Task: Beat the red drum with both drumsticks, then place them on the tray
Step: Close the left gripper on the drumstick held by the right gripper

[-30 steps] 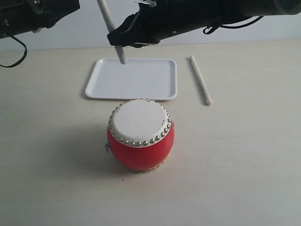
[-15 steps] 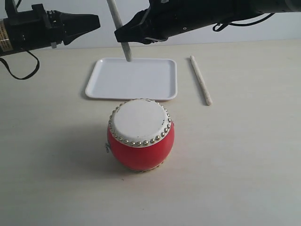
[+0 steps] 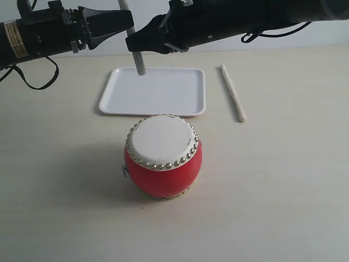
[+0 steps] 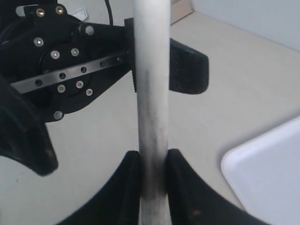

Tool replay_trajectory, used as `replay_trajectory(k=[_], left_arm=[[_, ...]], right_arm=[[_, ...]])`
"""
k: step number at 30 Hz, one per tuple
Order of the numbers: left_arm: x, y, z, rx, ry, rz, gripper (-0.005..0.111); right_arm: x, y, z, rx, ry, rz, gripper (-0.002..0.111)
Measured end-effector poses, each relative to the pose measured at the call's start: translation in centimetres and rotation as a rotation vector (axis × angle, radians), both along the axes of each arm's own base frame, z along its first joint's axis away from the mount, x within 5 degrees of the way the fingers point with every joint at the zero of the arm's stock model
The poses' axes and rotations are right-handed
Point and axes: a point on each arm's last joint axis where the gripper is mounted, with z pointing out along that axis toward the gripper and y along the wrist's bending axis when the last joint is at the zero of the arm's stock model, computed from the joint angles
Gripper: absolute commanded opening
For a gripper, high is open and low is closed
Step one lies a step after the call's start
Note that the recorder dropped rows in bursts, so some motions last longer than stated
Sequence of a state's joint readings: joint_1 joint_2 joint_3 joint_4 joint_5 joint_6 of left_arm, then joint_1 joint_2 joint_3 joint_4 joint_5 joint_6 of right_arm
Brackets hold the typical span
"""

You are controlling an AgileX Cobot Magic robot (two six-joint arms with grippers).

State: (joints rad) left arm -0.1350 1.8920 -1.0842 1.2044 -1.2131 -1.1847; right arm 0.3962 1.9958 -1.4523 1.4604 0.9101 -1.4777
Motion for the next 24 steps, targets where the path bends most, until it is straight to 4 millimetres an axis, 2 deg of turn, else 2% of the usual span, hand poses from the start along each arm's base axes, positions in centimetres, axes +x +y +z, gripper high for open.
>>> replay_trajectory(k=[24], left_arm=[[-0.3, -0.6, -0.1, 0.009, -0.002, -0.024, 0.083]], right_arm=[[-1.0, 0.3, 0.1, 0.055, 0.016, 0.13, 0.0]])
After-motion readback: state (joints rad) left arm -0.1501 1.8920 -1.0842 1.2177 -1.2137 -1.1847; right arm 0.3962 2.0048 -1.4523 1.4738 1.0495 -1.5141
